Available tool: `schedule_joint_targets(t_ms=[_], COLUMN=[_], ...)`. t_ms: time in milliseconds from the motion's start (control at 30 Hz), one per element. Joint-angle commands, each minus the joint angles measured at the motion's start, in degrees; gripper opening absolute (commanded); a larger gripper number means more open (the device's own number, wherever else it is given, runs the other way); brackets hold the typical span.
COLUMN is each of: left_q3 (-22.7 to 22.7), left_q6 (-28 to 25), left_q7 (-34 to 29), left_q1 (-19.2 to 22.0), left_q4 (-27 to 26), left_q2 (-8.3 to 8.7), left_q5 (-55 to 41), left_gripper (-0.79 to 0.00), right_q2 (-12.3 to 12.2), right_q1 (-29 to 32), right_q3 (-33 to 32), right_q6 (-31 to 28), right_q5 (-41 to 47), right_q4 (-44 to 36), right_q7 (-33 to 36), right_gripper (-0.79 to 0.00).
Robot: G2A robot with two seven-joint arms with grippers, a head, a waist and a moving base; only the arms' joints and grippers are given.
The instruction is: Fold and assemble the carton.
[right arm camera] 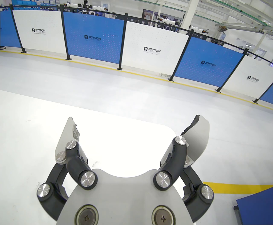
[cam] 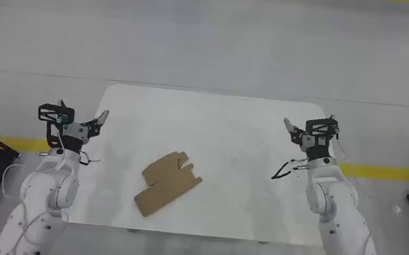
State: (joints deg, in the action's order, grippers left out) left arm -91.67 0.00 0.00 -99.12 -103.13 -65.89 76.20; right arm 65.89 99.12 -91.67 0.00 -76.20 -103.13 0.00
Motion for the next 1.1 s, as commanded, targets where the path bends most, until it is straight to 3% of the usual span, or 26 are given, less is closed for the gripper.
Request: schedule_joint_targets(t_ms=[0,700,867,1067], left_q3=[0.0,0.0,0.0,0.0], left_q6=[0.0,0.0,0.0,0.0], left_q7=[0.0,0.0,0.0,0.0], left_q1=[0.0,0.0,0.0,0.0], left_q4=[0.0,0.0,0.0,0.0], left_q2=[0.0,0.0,0.0,0.0], left_q5=[0.0,0.0,0.0,0.0], left_gripper=[0.0,0.0,0.0,0.0], right_q2=[0.0,0.0,0.26,0.64], right_q1=[0.0,0.0,-0.28,-1.12], right_q3=[0.0,0.0,6.66,9.1], right_q6=[0.0,0.0,0.51,2.11], right_q5=[0.0,0.0,-10.94,-11.84], right_q4=[0.0,0.0,-1.26,-0.69], right_q7=[0.0,0.0,1.4,1.7], right_gripper=[0.0,0.0,0.0,0.0])
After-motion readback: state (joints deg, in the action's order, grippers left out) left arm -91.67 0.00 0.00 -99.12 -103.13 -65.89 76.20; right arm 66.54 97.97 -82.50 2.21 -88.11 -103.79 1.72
